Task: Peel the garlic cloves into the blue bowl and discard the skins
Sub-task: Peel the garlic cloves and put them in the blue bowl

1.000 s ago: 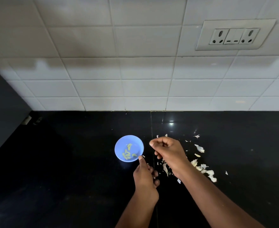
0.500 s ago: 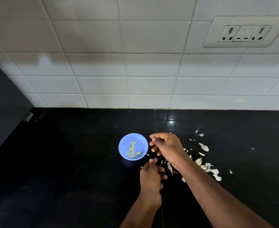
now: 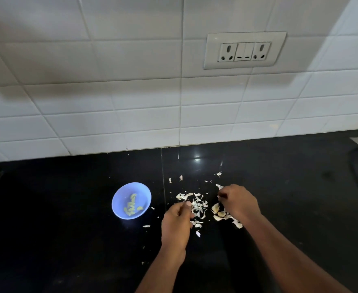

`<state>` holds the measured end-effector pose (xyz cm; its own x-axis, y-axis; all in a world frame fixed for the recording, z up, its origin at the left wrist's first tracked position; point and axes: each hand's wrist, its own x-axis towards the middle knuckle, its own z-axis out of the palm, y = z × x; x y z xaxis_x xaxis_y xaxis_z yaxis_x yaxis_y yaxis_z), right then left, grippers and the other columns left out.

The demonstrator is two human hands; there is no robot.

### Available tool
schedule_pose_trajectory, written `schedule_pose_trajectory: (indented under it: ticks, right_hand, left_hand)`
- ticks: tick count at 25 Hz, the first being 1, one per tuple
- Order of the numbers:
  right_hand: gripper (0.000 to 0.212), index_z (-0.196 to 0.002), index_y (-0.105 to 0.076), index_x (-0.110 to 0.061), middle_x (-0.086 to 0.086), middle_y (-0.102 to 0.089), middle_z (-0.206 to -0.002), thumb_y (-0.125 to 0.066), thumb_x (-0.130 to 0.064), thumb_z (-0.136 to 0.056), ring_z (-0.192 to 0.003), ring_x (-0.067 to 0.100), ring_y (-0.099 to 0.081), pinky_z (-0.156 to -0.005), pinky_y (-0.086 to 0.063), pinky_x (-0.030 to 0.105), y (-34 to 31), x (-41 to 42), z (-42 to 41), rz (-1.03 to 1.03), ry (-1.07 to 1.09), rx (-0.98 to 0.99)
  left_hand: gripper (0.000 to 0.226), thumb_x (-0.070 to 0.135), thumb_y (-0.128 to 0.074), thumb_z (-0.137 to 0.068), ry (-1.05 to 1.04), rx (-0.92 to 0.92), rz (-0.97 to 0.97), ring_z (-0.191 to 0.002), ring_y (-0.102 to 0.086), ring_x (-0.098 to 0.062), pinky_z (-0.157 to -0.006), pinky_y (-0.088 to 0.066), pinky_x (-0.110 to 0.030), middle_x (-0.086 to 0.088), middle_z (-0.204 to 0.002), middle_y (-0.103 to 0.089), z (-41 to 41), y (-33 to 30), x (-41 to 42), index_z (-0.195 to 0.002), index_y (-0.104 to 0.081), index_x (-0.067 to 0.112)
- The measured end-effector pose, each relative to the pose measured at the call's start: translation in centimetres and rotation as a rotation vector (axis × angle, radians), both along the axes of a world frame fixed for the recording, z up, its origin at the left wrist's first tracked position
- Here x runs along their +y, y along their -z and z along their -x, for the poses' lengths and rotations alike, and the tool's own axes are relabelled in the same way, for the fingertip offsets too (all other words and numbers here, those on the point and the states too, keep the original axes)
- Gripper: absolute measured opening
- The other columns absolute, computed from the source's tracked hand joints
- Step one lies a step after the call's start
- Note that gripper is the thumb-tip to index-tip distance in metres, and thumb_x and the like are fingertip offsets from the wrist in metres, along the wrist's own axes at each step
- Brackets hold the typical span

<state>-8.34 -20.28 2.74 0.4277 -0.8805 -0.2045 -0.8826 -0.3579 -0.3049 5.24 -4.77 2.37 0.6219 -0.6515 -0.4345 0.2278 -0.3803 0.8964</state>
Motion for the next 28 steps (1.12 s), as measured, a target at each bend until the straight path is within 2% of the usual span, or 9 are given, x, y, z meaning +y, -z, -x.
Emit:
schedule_pose_trajectory:
  ticks: [3, 6, 9, 17, 19, 21, 24, 26, 28]
  right_hand:
    - [0.013, -0.099, -0.075, -0.030, -0.006, -0.061, -0.103, -0.063, -0.030, -0.098, -0.095, 0.019, -0.064, -0.077, -0.049, 0.033, 1.0, -0.2, 0.5, -0.006, 0.002, -0.081]
    - [0.009, -0.086, -0.074, -0.025, -0.004, -0.069, -0.088, -0.074, -0.019, -0.093, -0.075, 0.013, -0.067, -0.071, -0.060, 0.038, 1.2, -0.3, 0.7, -0.200, 0.121, -0.439]
    - [0.010, -0.096, -0.075, -0.022, 0.000, -0.074, -0.079, -0.074, -0.012, -0.094, -0.062, 0.010, -0.069, -0.058, -0.060, 0.030, 0.6, -0.8, 0.4, -0.381, 0.156, -0.581]
    - [0.010, -0.084, -0.080, -0.021, -0.013, -0.075, -0.076, -0.080, -0.013, -0.090, -0.057, -0.004, -0.065, -0.060, -0.051, 0.014, -0.9, -3.6, -3.7, -0.339, -0.102, -0.469]
    - [0.014, -0.084, -0.079, -0.022, -0.015, -0.075, -0.080, -0.076, -0.011, -0.092, -0.064, -0.006, -0.066, -0.066, -0.050, 0.016, -1.6, -4.3, -5.3, -0.248, -0.179, -0.429]
    - [0.015, -0.087, -0.078, -0.021, -0.011, -0.074, -0.090, -0.070, -0.011, -0.094, -0.080, 0.003, -0.068, -0.076, -0.053, 0.026, -2.1, -4.6, -6.8, -0.063, -0.219, -0.421]
    - [0.015, -0.092, -0.070, -0.020, -0.002, -0.067, -0.099, -0.061, -0.007, -0.094, -0.089, 0.021, -0.066, -0.076, -0.051, 0.035, -1.0, -3.9, -7.5, 0.117, -0.261, -0.315]
    - [0.017, -0.101, -0.063, -0.016, 0.003, -0.060, -0.107, -0.056, -0.002, -0.092, -0.096, 0.030, -0.065, -0.073, -0.046, 0.035, 0.5, -2.5, -7.3, 0.094, -0.356, -0.059]
    - [0.019, -0.102, -0.062, -0.016, 0.004, -0.059, -0.108, -0.055, -0.003, -0.091, -0.098, 0.031, -0.065, -0.072, -0.043, 0.035, 0.9, -2.1, -7.4, 0.072, -0.404, 0.017]
  left_hand:
    - [0.012, 0.038, -0.063, -0.103, -0.009, -0.018, -0.017, -0.065, -0.062, -0.006, -0.065, -0.047, -0.025, 0.006, -0.085, -0.076, 0.4, 0.2, -0.5, -0.102, -0.074, 0.033]
    - [0.013, 0.037, -0.064, -0.103, 0.010, -0.024, -0.014, -0.064, -0.061, -0.004, -0.056, -0.042, -0.020, 0.006, -0.086, -0.076, 0.7, 0.4, -0.9, -0.102, -0.074, 0.031]
    - [0.013, 0.036, -0.063, -0.103, 0.016, -0.044, -0.011, -0.063, -0.060, -0.003, -0.055, -0.040, -0.019, 0.005, -0.087, -0.076, 1.0, 0.4, -1.5, -0.101, -0.075, 0.030]
    - [0.014, 0.033, -0.061, -0.104, -0.037, -0.056, -0.006, -0.065, -0.062, -0.004, -0.064, -0.046, -0.027, 0.006, -0.087, -0.076, -0.1, 0.4, -2.4, -0.101, -0.075, 0.032]
    - [0.013, 0.032, -0.061, -0.103, -0.052, -0.070, -0.009, -0.065, -0.062, -0.005, -0.065, -0.047, -0.028, 0.004, -0.086, -0.076, -0.9, 0.4, -2.9, -0.101, -0.074, 0.030]
    - [0.014, 0.030, -0.061, -0.103, -0.068, -0.082, -0.015, -0.066, -0.062, -0.007, -0.062, -0.045, -0.027, 0.004, -0.086, -0.076, -1.8, 0.3, -3.6, -0.101, -0.074, 0.029]
    - [0.014, 0.030, -0.060, -0.103, -0.079, -0.101, -0.012, -0.066, -0.062, -0.008, -0.060, -0.044, -0.028, 0.005, -0.086, -0.075, -2.8, 0.2, -4.4, -0.099, -0.073, 0.030]
    - [0.013, 0.031, -0.059, -0.103, -0.073, -0.118, -0.018, -0.067, -0.063, -0.008, -0.059, -0.044, -0.027, 0.006, -0.087, -0.075, -3.3, 0.3, -4.6, -0.100, -0.072, 0.030]
    - [0.013, 0.032, -0.059, -0.103, -0.068, -0.121, -0.022, -0.068, -0.064, -0.008, -0.058, -0.043, -0.026, 0.006, -0.088, -0.075, -3.5, 0.4, -4.8, -0.100, -0.072, 0.031]
